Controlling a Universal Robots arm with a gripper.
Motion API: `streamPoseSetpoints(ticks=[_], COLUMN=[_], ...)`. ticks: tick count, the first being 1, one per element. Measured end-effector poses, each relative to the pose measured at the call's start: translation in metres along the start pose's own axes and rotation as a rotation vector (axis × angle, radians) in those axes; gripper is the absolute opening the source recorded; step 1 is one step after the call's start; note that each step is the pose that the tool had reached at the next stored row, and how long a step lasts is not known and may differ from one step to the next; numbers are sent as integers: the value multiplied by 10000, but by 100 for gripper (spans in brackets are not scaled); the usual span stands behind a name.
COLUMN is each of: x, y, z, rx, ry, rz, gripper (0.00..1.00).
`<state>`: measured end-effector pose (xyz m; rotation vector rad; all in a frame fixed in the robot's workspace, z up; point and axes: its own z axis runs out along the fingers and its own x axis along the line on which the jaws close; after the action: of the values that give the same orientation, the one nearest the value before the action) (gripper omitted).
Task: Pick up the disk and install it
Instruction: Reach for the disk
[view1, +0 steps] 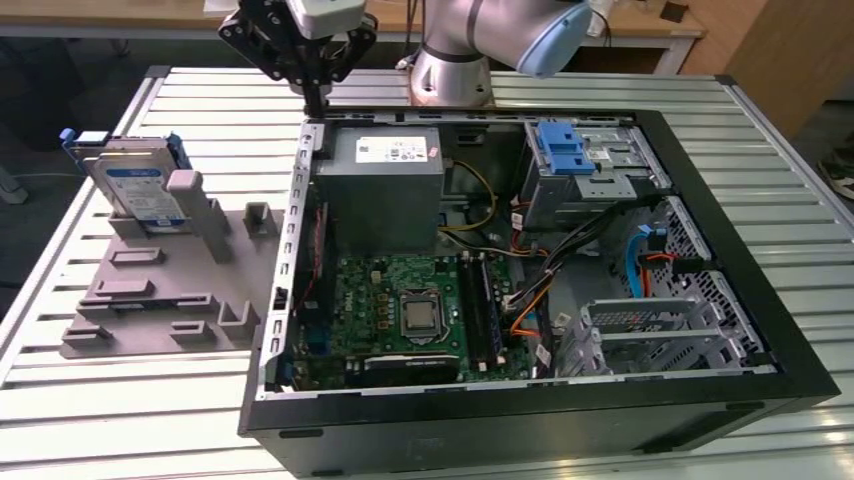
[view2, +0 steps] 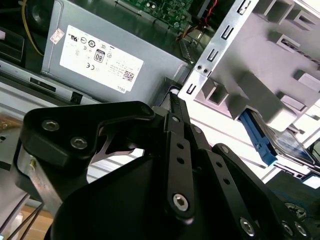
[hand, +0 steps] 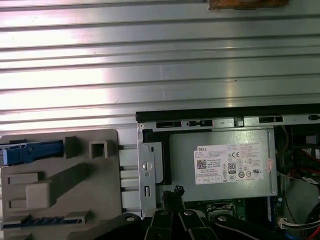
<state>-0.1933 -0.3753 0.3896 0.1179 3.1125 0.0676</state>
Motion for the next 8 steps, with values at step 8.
streamPoseSetpoints(ticks=[8], x=[56], y=[6], z=[3], rx=[0], ry=[-1], rz=[1], gripper=[11])
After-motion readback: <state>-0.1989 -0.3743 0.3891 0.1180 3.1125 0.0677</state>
